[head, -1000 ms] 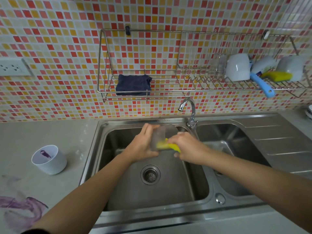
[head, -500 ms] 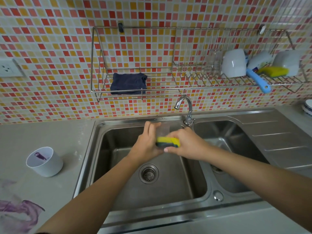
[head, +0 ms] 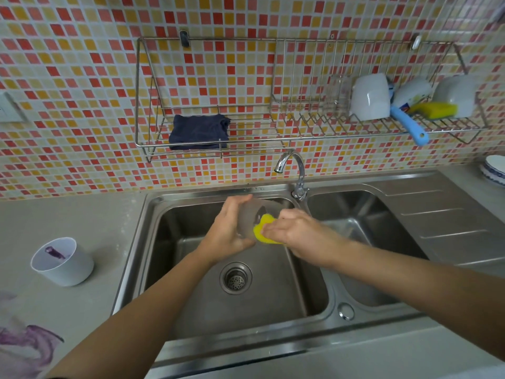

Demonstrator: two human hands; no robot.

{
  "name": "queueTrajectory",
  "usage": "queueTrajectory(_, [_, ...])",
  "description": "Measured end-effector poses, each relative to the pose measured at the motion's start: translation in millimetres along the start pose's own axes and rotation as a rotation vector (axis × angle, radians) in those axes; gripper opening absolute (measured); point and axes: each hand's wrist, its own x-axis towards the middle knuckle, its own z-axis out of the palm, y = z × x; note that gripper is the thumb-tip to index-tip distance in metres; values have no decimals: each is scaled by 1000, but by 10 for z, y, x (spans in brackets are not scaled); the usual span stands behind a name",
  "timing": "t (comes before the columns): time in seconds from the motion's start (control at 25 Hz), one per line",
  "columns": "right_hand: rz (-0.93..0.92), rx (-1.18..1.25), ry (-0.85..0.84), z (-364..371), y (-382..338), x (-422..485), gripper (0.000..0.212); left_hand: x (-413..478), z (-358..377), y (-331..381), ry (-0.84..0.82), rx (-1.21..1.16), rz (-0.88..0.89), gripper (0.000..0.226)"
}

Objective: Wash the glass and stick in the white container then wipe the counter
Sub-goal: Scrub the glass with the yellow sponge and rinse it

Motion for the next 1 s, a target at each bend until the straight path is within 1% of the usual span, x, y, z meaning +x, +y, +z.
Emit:
queueTrajectory(0.04, [156,222,-16,-26,-36,-9,38,-9,18,-22,48,-2,2,91])
queueTrajectory(0.08, [275,354,-54,-44,-68,-12,43,-11,46,-23,96,-1,8,91])
queueTrajectory(0.12, [288,379,-105,-49,-79,-7,42,-13,89,-11,136,6,17,92])
queueTrajectory(0.16, [212,308,-106,-14,-47,0,38,-22,144,15,161,17,30,92])
queueTrajectory(0.2, [99,152,-115,14,-14,6,30,-28,204,36,174,17,39,92])
queueTrajectory(0.24, [14,-23,-89,32,28,-1,24,-32,256,51,181,1,36,91])
queueTrajectory(0.28, [-24,-169,-75,21,71,-15,20,-32,277,61,167,-33,5,89])
queueTrajectory(0.36, [-135,-353,-52,-38,162,-41,10,-22,231,51,56,-119,-85,91])
queueTrajectory(0.44, [-274,-500,-47,-81,223,-81,16,-19,153,40,-113,-148,-110,104])
queueTrajectory(0.48, [-338,-532,-21,-76,266,-100,19,-14,128,53,-165,-131,-97,107])
queueTrajectory(0.52, [-357,-540,-13,-80,300,-104,19,0,124,67,-179,-103,-75,106])
queueTrajectory(0.56, [-344,-518,-4,-76,323,-98,18,8,138,92,-158,-83,-57,101])
queueTrajectory(0.64, [-250,-456,6,-51,275,-76,10,7,206,139,-39,-80,-72,92])
queueTrajectory(0.68, [-180,-393,15,-14,217,-70,9,2,253,155,28,-99,-103,90])
queueTrajectory(0.72, [-112,-307,28,52,163,-71,13,0,302,170,79,-122,-133,89])
queueTrajectory(0.8, [-22,-163,27,143,69,-73,17,-26,414,173,137,-161,-186,92])
queueTrajectory(0.84, [-12,-164,8,161,63,-79,11,-43,443,170,140,-173,-201,92])
queueTrajectory(0.88, [-33,-209,6,162,97,-87,5,-55,439,159,115,-192,-200,91])
queueTrajectory(0.96, [-110,-359,-30,103,218,-134,11,-44,366,132,-19,-269,-190,92])
queueTrajectory(1.0, [-155,-409,-52,49,272,-165,9,-27,320,109,-84,-278,-176,95])
